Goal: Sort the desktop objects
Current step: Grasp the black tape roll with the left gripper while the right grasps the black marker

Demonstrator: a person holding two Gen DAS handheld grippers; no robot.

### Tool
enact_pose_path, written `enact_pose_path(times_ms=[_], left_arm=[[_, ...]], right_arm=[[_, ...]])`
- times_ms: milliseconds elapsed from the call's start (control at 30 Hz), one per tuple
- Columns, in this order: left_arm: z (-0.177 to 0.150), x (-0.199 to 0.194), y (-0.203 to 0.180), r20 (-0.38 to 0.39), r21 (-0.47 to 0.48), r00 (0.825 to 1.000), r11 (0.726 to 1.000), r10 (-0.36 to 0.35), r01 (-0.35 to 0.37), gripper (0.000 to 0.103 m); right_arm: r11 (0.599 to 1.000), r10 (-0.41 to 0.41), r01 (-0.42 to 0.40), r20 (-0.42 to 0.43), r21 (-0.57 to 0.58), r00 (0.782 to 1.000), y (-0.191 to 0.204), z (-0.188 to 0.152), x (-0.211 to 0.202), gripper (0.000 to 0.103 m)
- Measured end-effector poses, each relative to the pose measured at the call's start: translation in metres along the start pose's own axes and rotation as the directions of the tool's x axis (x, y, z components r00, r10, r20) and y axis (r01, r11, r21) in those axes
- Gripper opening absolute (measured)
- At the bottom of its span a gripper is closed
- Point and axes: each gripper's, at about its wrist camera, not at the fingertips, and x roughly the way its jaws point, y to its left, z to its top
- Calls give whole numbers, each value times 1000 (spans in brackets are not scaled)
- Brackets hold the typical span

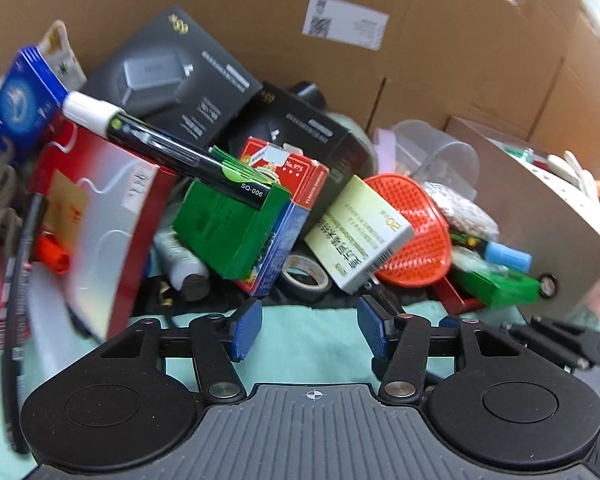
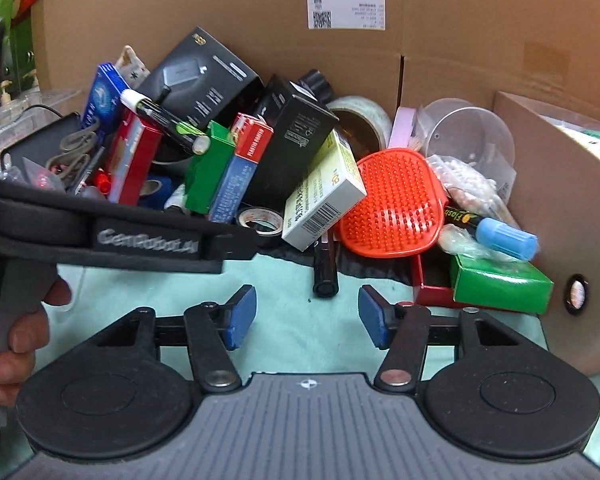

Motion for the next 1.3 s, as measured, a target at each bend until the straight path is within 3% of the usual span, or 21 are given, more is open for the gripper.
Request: enact_pose_path(times_ms=[200,367,467,533,600,633,667,733,1100,1300], left_arm=[[5,12,4,22,-98,1000,995,-22,24,64],[9,28,10,22,-128,1000,992,18,-15,40],[14,35,15,16,-151,1000,988,12,-9,38],[16,40,12,12,-136,1000,991,16,-14,39],[16,42,7,14,-125,999,992,31,-29,40],[16,43,5,13,-114,999,993,43,-42,28],[15,43,3,14,-106,997,992,70,-68,8],[12,42,2,15,-93,997,993,75,-74,3],[-19,-2,-9,-45,-40,999,999,-4,3,1],[-44,-35,-25,-100,66,993,996,-60,67,1]], right_arm=[[1000,10,-10,3,23,1000,-8,0,11,51],[999,33,-32,-9,43,999,-14,6,22,45],[998,32,-32,-10,47,999,-14,8,26,44],[999,27,-26,-12,48,1000,-15,9,29,37],[999,19,-18,-11,51,1000,-15,9,29,19],[998,21,-20,-12,58,1000,-16,9,29,18],[998,24,-23,-13,65,1000,-17,8,28,18],[998,25,-23,-18,64,1000,-16,7,24,18],[996,31,-28,-43,81,999,-14,-24,-24,18],[995,31,-24,-73,92,997,-17,-48,-67,18]])
